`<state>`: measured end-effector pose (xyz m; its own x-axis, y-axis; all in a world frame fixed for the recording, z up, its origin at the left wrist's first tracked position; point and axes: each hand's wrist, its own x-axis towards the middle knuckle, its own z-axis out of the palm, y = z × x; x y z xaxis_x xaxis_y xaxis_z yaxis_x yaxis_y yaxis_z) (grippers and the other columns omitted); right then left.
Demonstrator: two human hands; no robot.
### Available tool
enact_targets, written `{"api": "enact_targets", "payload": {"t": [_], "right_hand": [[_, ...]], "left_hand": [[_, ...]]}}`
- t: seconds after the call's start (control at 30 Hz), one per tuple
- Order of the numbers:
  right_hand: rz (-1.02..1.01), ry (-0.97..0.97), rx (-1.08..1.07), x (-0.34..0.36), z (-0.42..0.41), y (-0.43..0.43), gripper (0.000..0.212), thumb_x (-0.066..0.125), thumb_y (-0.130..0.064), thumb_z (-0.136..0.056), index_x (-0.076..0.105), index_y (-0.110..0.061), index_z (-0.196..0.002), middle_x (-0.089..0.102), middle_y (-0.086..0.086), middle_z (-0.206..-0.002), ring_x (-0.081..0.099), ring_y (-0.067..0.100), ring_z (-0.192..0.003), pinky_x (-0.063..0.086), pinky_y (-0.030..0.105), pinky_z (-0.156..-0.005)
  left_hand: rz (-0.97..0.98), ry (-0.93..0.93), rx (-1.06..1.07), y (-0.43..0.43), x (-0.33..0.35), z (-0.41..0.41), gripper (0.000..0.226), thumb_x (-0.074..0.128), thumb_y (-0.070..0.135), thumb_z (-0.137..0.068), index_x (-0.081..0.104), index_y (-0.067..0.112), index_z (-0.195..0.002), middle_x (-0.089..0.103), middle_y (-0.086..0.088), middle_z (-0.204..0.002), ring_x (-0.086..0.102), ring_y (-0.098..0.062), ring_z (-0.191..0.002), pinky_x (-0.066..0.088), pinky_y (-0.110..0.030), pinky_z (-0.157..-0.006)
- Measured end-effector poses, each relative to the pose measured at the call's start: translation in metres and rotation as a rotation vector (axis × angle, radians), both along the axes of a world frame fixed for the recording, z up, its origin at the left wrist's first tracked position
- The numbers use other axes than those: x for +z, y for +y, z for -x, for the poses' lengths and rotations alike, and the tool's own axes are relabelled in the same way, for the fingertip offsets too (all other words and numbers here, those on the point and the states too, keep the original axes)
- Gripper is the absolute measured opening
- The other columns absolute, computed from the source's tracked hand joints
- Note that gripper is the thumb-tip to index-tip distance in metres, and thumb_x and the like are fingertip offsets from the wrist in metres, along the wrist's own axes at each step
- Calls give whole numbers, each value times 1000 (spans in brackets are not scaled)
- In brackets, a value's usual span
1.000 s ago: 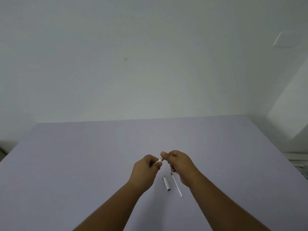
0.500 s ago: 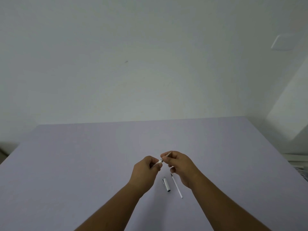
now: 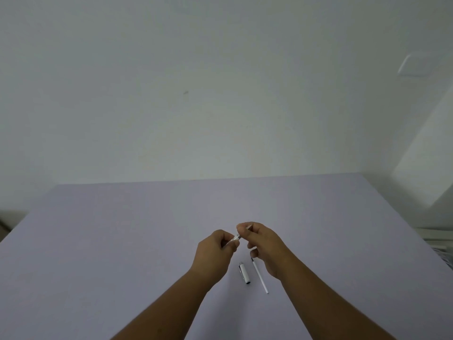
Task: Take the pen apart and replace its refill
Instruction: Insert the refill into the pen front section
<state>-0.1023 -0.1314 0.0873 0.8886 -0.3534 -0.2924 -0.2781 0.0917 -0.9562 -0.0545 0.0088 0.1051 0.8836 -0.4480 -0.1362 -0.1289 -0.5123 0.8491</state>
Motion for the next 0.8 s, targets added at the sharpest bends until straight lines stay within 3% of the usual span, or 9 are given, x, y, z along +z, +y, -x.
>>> {"api": "enact_targets", "payload": {"t": [0.07, 0.17, 0.3, 0.57, 0.7, 0.8], "right_hand": [[-9, -26, 5, 1, -1, 0, 11, 70, -37, -77, 73, -27, -76, 67, -11, -74, 52, 10, -68, 44, 25, -61], [24, 25, -22, 2, -4, 3, 18, 69, -37, -79, 69, -20, -73, 57, -4, -68, 46, 12, -61, 42, 24, -56], [10, 3, 8, 3, -4, 3, 12, 66, -36, -82, 69, -25, -81, 66, -5, -80, 51, 14, -71, 45, 28, -62], [60, -1, -67, 2, -8, 4, 23, 67, -39, -81, 70, -19, -70, 63, -5, -67, 45, 11, -54, 45, 25, -59], [65, 46, -13, -4, -10, 1, 21, 66, -43, -80, 72, -23, -75, 66, -9, -71, 47, 14, -61, 45, 27, -61], [78, 102, -38, -15, -11, -6, 21, 62, -51, -81, 66, -31, -80, 69, -9, -85, 55, 14, -73, 49, 27, -67]], "left_hand": [[-3, -6, -3, 0, 1, -2, 14, 56, 32, -91, 60, 21, -82, 56, 9, -67, 47, -5, -56, 36, -15, -52], [-19, -20, -15, 0, 0, -2, 15, 55, 32, -92, 60, 21, -82, 56, 9, -67, 48, -4, -56, 37, -15, -53], [-15, -19, 7, -1, -1, -2, 14, 56, 31, -92, 61, 20, -84, 59, 7, -71, 50, -5, -61, 40, -15, -56], [-58, -99, 68, -7, -3, 2, 16, 53, 29, -93, 60, 16, -88, 57, 6, -69, 47, -5, -55, 36, -15, -51], [-29, 27, 106, -7, -7, 2, 17, 56, 31, -91, 62, 16, -86, 59, 4, -73, 49, -7, -58, 37, -17, -52], [59, 208, 164, -2, -12, 0, 15, 53, 31, -92, 63, 20, -89, 66, 3, -83, 57, -10, -70, 42, -19, -57]]}}
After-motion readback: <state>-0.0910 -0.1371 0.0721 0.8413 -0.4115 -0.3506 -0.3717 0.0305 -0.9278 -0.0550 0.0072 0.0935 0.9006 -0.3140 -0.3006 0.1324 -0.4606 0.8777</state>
